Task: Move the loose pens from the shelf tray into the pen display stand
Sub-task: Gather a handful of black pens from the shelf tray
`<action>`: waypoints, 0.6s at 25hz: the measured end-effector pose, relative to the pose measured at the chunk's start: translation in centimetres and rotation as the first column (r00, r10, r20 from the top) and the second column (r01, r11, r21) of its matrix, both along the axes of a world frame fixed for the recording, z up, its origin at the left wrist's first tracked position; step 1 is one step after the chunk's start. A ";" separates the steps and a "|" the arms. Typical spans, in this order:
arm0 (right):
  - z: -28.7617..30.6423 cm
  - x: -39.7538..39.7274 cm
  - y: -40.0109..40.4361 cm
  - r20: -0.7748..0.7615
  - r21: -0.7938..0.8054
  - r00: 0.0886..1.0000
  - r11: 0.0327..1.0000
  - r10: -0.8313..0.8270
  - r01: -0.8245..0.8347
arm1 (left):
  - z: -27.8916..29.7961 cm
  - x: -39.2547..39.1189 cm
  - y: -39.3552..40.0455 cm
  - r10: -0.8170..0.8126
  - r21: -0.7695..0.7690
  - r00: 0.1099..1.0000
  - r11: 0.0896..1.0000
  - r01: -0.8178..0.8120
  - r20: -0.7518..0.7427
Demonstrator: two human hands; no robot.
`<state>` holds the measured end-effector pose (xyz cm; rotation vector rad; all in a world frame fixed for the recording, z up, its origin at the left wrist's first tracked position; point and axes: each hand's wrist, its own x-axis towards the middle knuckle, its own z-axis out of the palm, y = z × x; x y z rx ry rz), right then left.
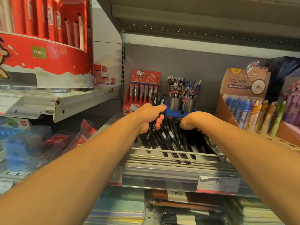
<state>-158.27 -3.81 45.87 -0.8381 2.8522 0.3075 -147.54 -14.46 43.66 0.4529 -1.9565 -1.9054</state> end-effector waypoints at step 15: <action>-0.9 -2.1 0.2 0.125 -0.200 0.984 0.968 -0.125 0.149 | -0.2 0.0 0.0 -0.011 0.028 0.999 1.000 0.010 0.036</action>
